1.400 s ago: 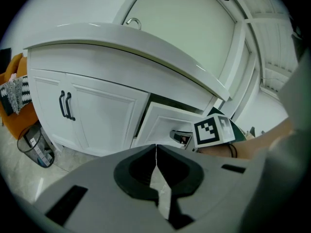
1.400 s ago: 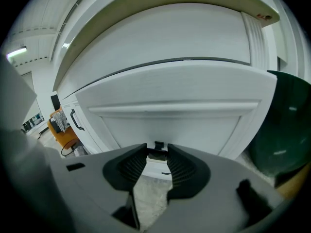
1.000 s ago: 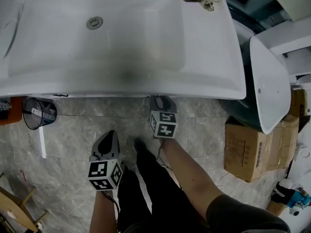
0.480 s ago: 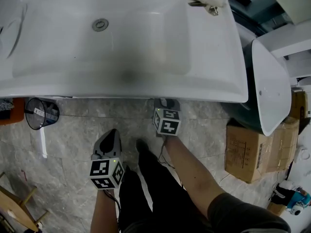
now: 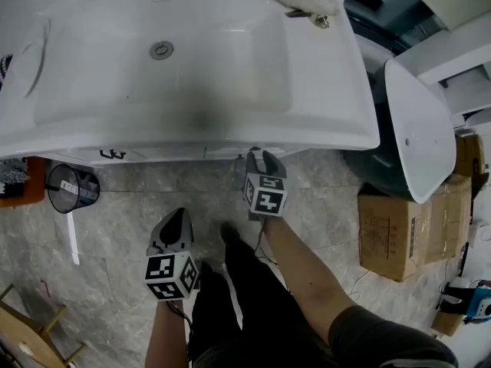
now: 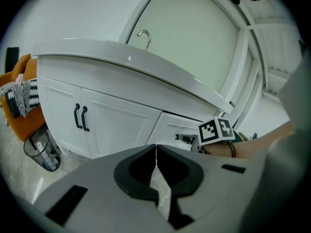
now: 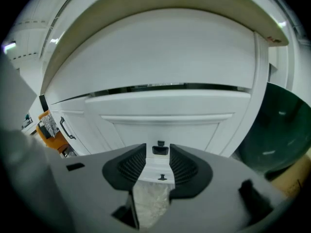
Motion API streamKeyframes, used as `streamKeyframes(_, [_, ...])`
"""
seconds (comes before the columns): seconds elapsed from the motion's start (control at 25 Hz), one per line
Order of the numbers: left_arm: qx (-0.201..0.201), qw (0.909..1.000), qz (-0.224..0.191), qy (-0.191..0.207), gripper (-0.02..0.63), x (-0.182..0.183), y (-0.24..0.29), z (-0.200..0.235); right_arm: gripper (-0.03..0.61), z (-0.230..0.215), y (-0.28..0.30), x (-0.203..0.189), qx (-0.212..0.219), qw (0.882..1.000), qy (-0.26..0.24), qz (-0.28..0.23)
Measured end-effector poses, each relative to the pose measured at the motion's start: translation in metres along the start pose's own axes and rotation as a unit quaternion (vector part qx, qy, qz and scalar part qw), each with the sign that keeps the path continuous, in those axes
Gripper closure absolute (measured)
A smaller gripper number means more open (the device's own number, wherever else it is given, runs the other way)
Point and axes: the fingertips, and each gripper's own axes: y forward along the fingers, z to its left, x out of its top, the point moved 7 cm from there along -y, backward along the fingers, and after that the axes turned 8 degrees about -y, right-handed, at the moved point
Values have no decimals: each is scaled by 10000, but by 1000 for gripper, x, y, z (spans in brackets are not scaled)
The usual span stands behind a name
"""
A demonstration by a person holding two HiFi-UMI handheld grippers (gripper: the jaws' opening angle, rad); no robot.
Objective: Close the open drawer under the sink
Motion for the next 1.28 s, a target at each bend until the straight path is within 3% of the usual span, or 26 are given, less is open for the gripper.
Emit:
streamKeyframes(0.24, [-247,9995,-71,205,598,10,-44,-3,439,20,-64,6,-59,9998,6,175])
streamKeyframes(0.44, [-513,9981,119,324,598,-2,-93,-8,441,44,-136,22,51,9998,-87,-157])
streamKeyframes(0.6, [-722,9970,111,236,598,4,-121,-11,483,58,-192,35,203,9986,-238,-420])
streamKeyframes(0.8, [-603,9982,-24,18,598,6,-147,-9,522,68,-240,42,474,9963,-438,-561])
streamKeyframes(1.0, [-552,9978,-143,328,598,15,-168,-23,538,49,-284,50,484,9934,-424,-947])
streamKeyframes(1.28, [-169,9974,-576,388,598,12,-195,-73,543,3,-329,55,1010,9851,-621,-1249])
